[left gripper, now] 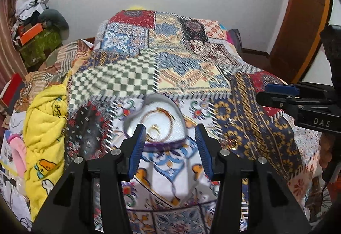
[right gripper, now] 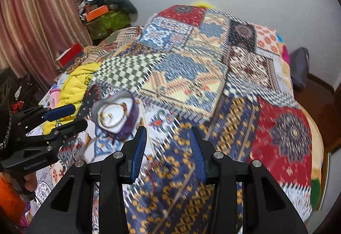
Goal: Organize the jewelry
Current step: 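Move both tools back to the silver jewelry beside the tin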
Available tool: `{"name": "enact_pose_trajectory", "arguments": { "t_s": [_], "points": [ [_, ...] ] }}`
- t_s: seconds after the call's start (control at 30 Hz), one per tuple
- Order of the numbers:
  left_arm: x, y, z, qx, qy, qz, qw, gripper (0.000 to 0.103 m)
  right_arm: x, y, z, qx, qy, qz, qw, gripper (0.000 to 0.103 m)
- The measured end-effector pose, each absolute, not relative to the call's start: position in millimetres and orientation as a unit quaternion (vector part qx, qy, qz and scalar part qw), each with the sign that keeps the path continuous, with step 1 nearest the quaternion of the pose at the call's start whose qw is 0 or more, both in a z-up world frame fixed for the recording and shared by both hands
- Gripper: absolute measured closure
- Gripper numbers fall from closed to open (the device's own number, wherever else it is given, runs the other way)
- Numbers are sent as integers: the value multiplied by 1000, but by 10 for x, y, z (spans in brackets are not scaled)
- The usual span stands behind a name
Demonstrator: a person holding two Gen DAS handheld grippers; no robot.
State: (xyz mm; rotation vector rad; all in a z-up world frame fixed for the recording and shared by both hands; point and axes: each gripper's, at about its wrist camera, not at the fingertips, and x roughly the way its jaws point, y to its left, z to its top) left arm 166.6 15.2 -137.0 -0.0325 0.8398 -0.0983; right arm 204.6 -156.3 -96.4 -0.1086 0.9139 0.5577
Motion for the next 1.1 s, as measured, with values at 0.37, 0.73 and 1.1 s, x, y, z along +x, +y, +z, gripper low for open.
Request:
{"name": "enact_pose_trajectory", "arguments": {
  "t_s": [0.37,0.73,1.1],
  "points": [
    [1639,-263,-1675,-25,455,-84,886,56,1868,-2079,-1222,-29,461,219,859,65],
    [1819,-593,-2022,-22,491,-106,864,67,1745,-2330,-1463,-24,483,204,852,65],
    [1823,-551,-2192,-46,507,-114,853,102,1787,-2274,-1529,-13,488,218,845,65]
  ]
}}
